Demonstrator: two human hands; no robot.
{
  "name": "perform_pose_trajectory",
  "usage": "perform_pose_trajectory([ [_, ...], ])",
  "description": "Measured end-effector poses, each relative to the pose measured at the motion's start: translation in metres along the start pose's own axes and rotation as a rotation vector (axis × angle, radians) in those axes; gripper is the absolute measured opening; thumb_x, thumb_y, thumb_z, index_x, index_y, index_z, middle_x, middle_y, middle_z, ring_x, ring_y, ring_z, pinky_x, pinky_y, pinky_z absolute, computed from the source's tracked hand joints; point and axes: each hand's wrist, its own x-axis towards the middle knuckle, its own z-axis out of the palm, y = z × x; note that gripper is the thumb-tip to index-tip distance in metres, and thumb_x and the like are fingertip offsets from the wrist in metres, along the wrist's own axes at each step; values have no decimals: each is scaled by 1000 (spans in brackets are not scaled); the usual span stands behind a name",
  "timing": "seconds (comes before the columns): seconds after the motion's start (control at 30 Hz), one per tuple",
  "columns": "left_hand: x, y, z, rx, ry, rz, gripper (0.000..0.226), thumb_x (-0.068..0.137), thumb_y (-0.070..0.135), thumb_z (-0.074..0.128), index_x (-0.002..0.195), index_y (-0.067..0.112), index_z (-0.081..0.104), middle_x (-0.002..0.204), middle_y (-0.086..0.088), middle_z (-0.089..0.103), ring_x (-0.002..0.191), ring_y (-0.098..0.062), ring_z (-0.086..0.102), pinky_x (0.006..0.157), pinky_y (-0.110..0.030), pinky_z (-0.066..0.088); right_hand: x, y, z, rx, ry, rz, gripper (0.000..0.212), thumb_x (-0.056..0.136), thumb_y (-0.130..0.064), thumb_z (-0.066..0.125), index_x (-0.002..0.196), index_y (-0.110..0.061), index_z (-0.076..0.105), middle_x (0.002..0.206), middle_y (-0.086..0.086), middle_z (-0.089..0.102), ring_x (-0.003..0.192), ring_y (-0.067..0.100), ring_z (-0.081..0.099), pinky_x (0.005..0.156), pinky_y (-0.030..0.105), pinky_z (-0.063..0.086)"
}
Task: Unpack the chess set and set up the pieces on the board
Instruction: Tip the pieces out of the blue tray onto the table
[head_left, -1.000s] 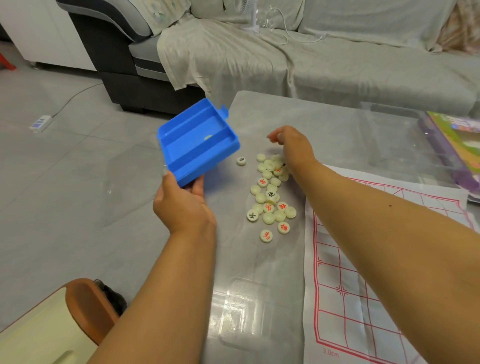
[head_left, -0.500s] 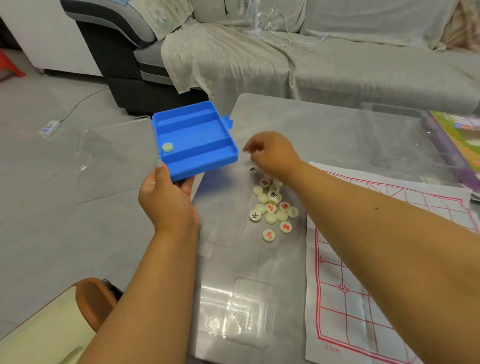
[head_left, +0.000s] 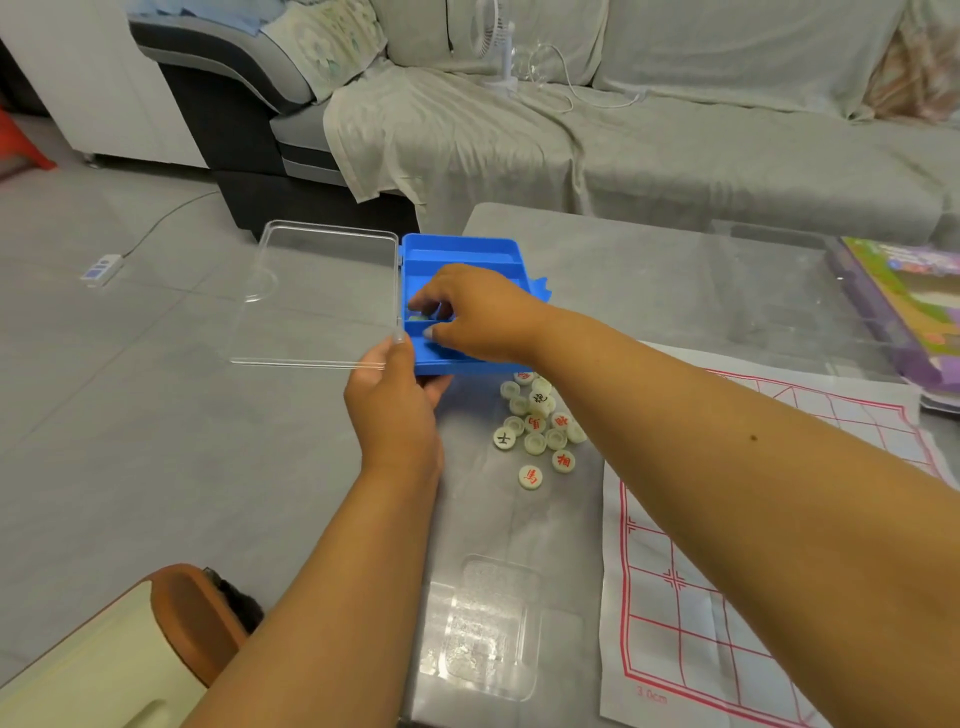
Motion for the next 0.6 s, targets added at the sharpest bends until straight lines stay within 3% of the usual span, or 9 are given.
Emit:
perform_pose_trajectory([
  [0.2, -5, -1, 4, 31, -22, -14, 21, 99, 14, 45, 97, 8, 66, 96, -11, 69, 98, -24, 68, 81, -37, 58, 4, 1, -4, 70, -39, 95, 25, 82, -28, 70, 101, -13, 61, 98, 2, 62, 89, 17, 57, 81, 28, 46],
  [0.3, -4, -2, 3, 41, -30, -19, 22, 99, 14, 46, 100, 6, 66, 97, -12, 69, 97, -24, 68, 79, -35, 58, 1, 7, -7, 223, -54, 124, 24, 77, -27, 76, 90, -16, 58, 88, 0, 60, 80, 13, 54, 77, 28, 47],
  [0.47, -4, -4, 3, 96, -30, -15, 20, 98, 16, 48, 98, 11, 67, 99, -12, 70, 94, -21, 69, 77, -33, 58, -3, 17, -3, 509, -54, 199, 22, 76, -25, 77, 85, -17, 59, 76, -5, 57, 73, 9, 50, 74, 25, 45],
  [0.6, -2, -7, 3, 116, -22, -18, 19, 98, 17, 48, 95, 13, 66, 99, -12, 70, 93, -21, 70, 77, -34, 58, -4, 22, 1, 566, -14, 192, 17, 78, -21, 76, 83, -17, 59, 77, -2, 58, 74, 10, 51, 75, 27, 47],
])
